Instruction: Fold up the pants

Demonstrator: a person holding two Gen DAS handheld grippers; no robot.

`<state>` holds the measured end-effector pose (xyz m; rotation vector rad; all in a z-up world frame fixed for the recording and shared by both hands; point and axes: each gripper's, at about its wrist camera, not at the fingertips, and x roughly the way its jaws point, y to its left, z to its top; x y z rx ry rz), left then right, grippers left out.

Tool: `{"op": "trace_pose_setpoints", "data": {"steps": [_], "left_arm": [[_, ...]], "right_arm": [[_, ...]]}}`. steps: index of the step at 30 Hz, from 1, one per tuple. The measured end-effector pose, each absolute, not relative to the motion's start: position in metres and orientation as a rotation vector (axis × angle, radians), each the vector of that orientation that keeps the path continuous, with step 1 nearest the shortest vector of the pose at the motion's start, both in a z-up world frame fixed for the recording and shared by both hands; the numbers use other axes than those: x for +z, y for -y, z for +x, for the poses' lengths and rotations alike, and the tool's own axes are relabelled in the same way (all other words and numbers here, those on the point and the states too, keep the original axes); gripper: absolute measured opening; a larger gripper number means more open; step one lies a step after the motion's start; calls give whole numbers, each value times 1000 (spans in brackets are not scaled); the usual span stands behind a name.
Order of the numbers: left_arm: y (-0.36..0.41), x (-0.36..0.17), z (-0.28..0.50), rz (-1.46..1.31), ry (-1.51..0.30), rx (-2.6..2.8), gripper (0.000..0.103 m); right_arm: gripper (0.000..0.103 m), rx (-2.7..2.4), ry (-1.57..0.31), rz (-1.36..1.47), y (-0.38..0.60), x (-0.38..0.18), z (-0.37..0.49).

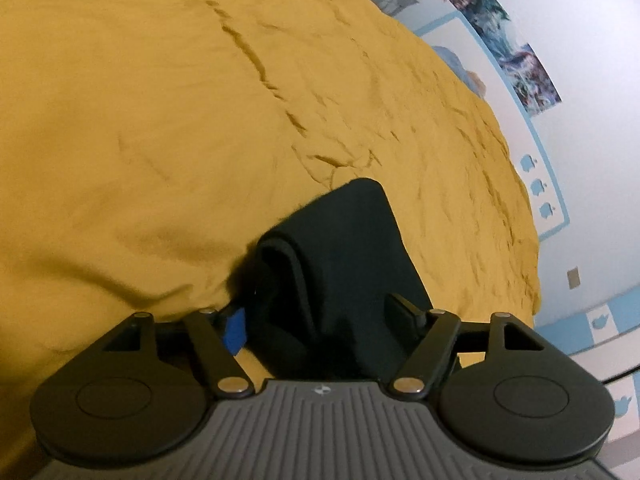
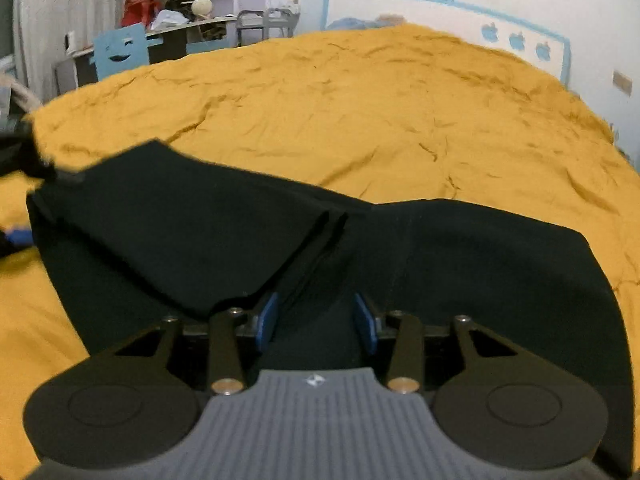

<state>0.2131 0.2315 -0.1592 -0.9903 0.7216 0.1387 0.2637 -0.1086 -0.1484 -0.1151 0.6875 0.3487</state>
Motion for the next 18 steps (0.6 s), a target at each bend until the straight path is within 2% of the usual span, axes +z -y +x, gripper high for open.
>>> {"op": "trace_pose_setpoints", "data": {"steps": [8, 13, 16, 18], "left_arm": [[-226, -162, 216, -988, -667, 181, 82], [-230, -160, 222, -974, -705, 161, 82], [-231, -159, 223, -975, -725, 178, 70], [-231, -158, 222, -971, -724, 188, 46]], "right_arm": [[40, 357, -693, -85, 112, -151, 269], [40, 359, -690, -77, 114, -152, 269], [40, 362, -686, -65, 116, -151, 268], [40, 366, -682, -50, 118, -148, 268]]}}
